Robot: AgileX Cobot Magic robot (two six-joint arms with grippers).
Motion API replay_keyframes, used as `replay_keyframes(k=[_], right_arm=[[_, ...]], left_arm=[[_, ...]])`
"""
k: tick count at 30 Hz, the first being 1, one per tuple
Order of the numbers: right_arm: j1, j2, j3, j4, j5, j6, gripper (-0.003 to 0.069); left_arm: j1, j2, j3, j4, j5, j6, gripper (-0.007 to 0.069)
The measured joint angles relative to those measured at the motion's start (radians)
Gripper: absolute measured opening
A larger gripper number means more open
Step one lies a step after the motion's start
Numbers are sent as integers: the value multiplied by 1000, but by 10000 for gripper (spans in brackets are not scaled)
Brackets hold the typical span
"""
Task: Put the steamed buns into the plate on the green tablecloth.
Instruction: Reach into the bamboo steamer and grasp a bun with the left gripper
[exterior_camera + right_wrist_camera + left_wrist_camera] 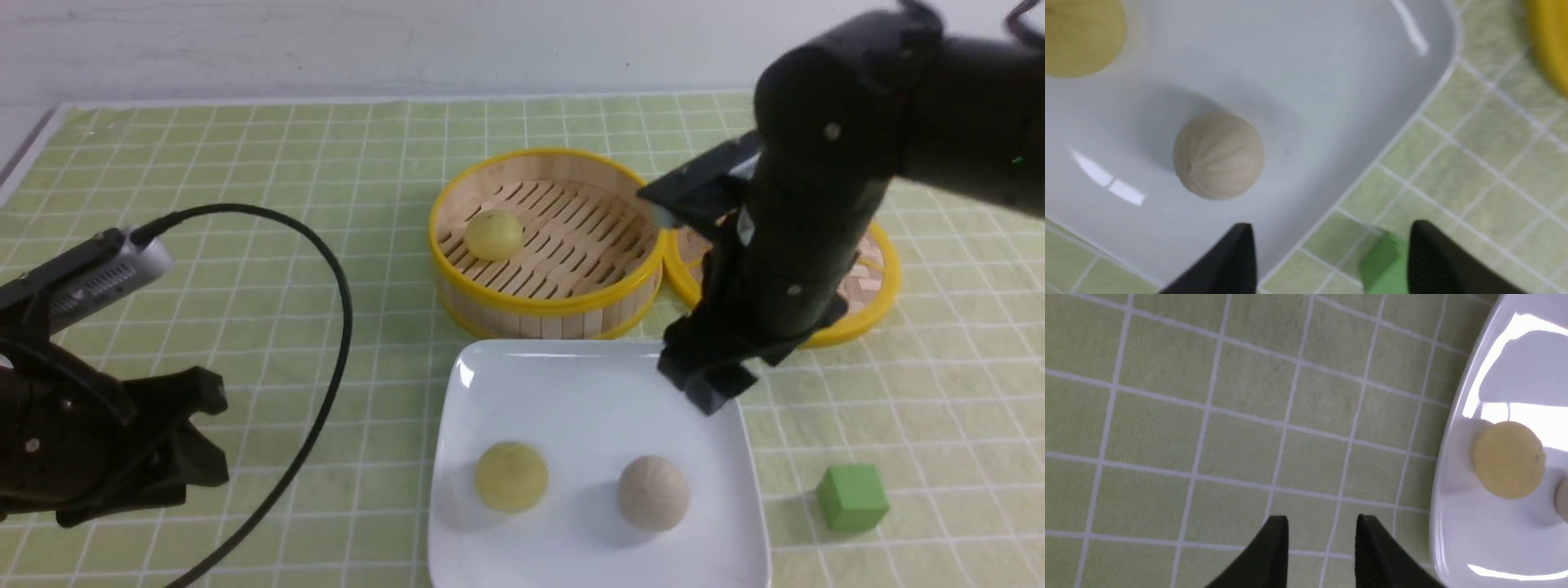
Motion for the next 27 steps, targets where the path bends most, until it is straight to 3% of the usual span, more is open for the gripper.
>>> replay_keyframes(k=[1,2,5,7,12,18,20,22,27], right_arm=[[0,-6,0,0,0,-1,421],[-7,-61,10,-19,11,-1,285],[-19,-196,95,-26,15,7,45],[-23,-291,166,-34,21,9,-7],[-25,-513,351,-40,32,14,-14],[-25,-822,632,-11,-98,55,-13],[-25,-939,756,2,-162,93,-13],[-25,-980,794,3,-183,103,-13],[-25,-1136,946,8,-259,112,-10]], left_arm=[[0,0,0,0,-3,3,254],[0,0,-1,0,-8,18,230],[0,0,-27,3,5,34,144],[0,7,-71,8,28,48,69],[-27,74,-203,7,112,94,2],[-204,301,-463,7,162,88,2],[-288,457,-655,15,192,34,3],[-320,526,-730,25,210,0,11],[-410,844,-1153,113,307,-72,132]])
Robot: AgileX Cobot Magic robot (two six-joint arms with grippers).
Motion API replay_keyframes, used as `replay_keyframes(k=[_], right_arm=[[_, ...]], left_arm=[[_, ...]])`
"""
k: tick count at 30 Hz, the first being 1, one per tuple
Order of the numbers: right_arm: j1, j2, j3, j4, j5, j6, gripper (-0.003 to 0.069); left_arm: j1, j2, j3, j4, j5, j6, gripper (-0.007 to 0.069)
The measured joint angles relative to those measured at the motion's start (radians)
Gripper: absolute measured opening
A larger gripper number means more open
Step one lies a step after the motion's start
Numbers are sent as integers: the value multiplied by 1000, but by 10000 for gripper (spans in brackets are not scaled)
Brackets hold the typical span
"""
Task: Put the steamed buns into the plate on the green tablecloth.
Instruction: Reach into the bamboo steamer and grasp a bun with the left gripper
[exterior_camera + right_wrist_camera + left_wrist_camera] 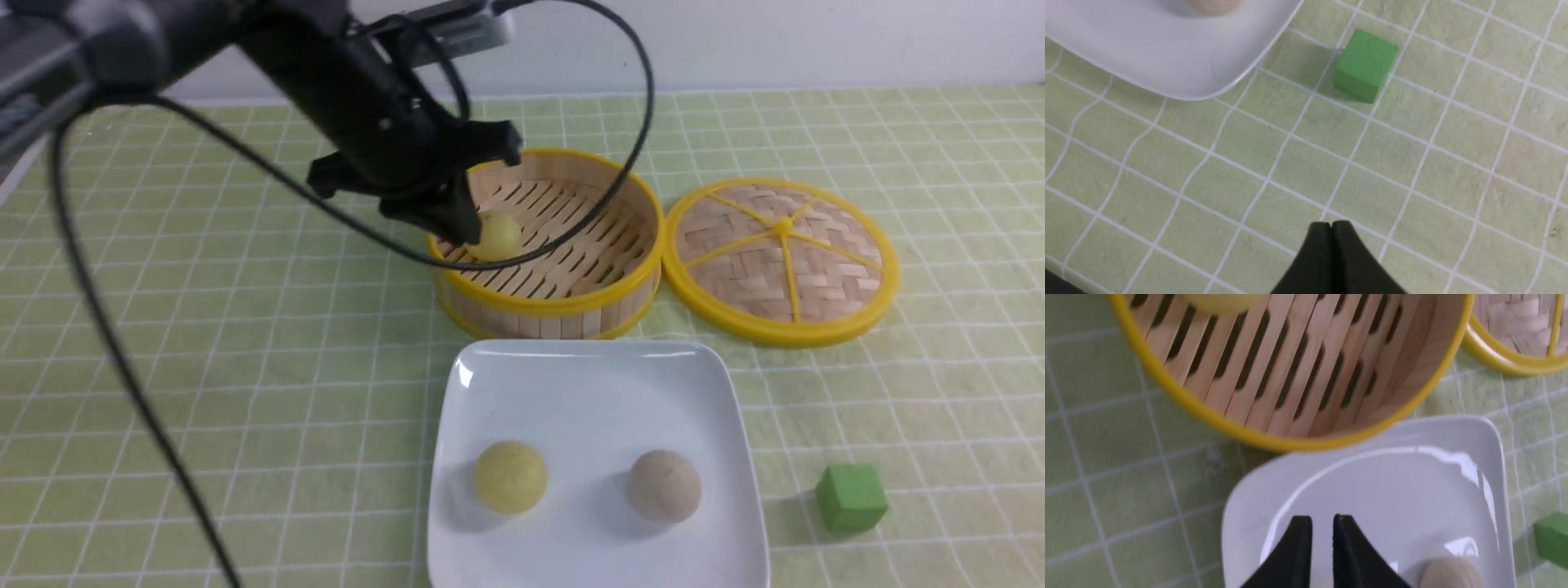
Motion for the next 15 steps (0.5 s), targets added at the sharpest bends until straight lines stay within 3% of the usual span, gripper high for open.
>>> replay_keyframes(k=[7,15], right_arm=[[0,-49,58,1,-65,3,-6],[0,-50,61,1,-70,3,-1]], left_arm=[[-17,349,-482,128,88,-84,381],[-16,493,-623,225,97,-97,428]])
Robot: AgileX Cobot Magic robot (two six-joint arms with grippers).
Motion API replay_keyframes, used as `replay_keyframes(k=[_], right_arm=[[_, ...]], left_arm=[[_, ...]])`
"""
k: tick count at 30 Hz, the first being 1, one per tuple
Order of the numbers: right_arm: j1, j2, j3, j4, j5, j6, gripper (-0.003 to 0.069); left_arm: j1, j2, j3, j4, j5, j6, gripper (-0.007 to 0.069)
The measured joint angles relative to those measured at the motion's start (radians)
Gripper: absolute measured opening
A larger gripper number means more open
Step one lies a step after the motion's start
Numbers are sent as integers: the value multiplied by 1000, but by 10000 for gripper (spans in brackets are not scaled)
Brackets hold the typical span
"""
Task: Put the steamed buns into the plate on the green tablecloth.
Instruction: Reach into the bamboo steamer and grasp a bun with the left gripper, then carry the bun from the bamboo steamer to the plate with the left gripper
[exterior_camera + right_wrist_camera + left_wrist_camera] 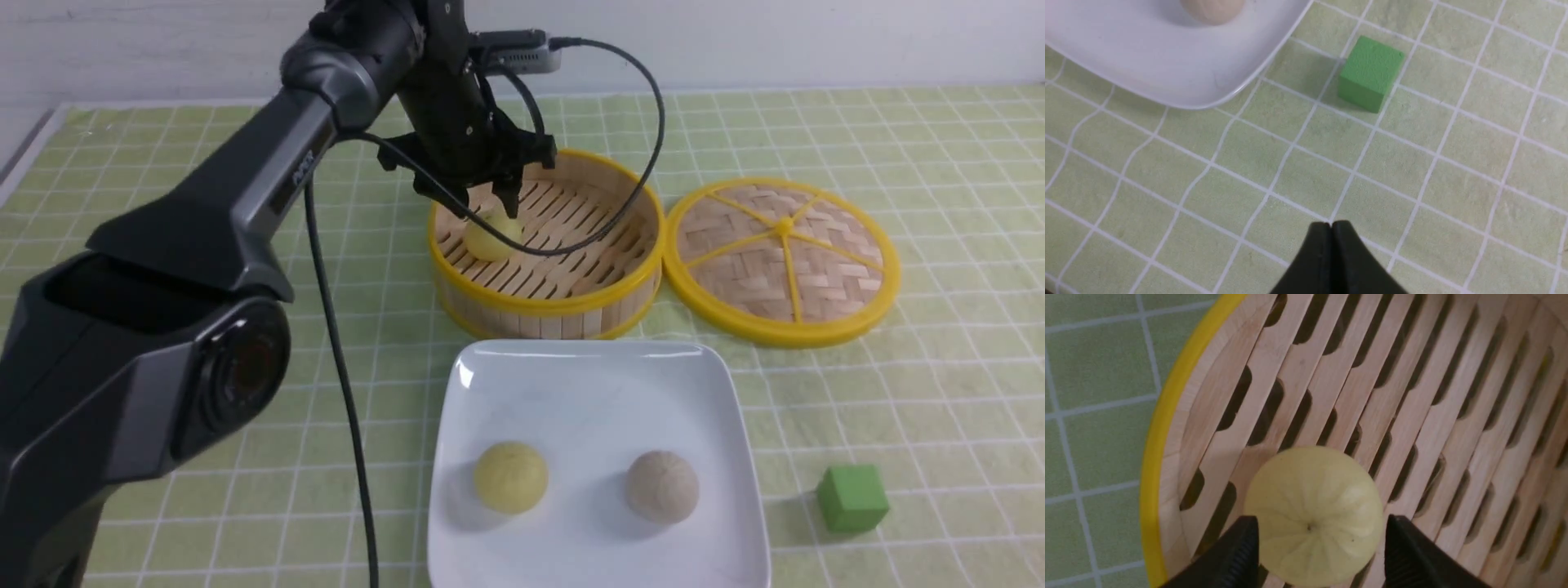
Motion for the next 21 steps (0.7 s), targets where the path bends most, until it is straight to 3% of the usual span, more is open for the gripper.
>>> replay_keyframes(k=[3,6,8,10,16,21], right_arm=[[0,0,0,-3,-2,0,1],[0,0,1,-6,-3,0,1],[0,0,1,-6,-3,0,3],[0,0,1,-6,-3,0,5],[0,0,1,-8,-2,0,12],[0,0,1,-8,-2,0,15]], left_arm=[[0,25,0,1,0,-3,407],[0,44,-3,3,0,-15,262],[0,44,-7,0,-2,-16,120],[0,37,-8,-18,-2,-16,46],[0,-102,9,-121,1,16,22],[0,-316,157,-187,-2,28,22]])
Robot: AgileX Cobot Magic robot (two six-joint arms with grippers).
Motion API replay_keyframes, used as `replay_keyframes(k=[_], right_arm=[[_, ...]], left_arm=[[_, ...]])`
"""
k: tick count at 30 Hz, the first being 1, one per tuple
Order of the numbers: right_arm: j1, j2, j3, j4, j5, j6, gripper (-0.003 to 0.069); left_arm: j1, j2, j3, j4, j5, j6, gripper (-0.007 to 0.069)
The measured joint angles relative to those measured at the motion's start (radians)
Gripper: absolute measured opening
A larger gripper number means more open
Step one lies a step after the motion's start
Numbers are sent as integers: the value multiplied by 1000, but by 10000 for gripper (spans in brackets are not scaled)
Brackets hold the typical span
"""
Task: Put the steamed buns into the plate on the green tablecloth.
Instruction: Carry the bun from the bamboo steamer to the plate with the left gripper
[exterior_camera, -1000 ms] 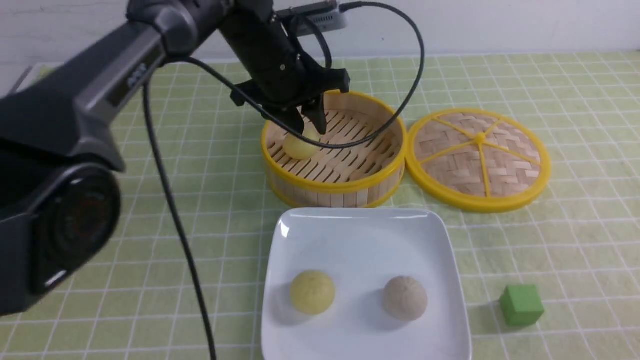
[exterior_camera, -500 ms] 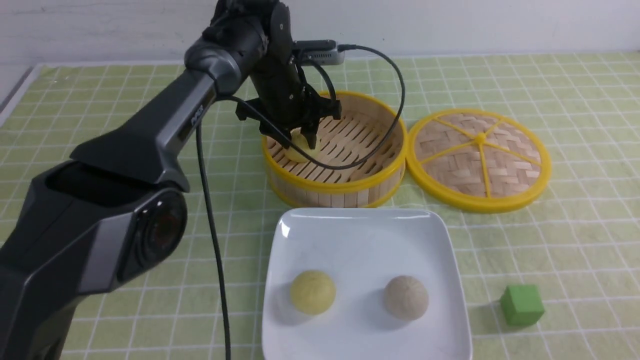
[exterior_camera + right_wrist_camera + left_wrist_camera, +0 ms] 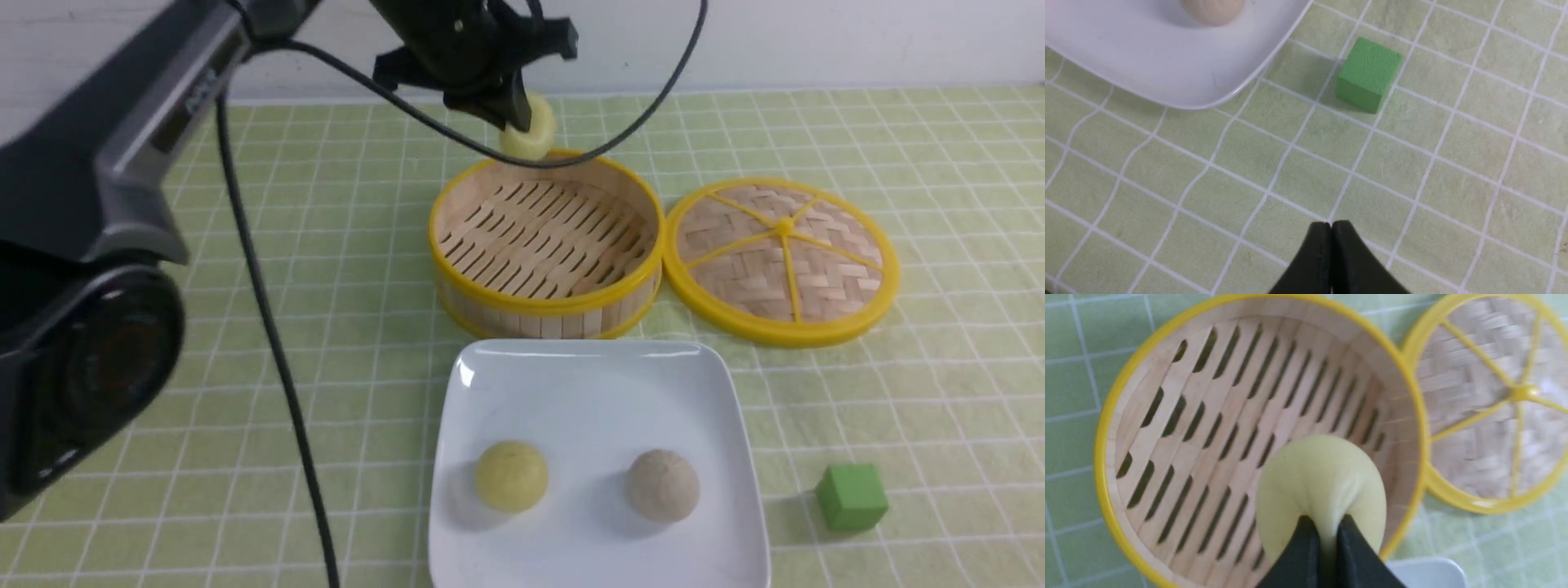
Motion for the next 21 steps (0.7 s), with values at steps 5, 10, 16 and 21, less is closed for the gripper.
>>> replay_keyframes(k=[5,10,16,21], right_arm=[[0,0,0,0,0,1,24],[0,0,0,0,0,1,27],[0,0,0,7,1,2,38],[0,-1,-20,133,24,-18,30]], left_arm=[[-25,-213,426,-15,2,69,22],[-92,-187,655,-12,-2,110,34],[-155,-118,677,19,-89,117,127],[-159,-96,677,35,-108,79,258]])
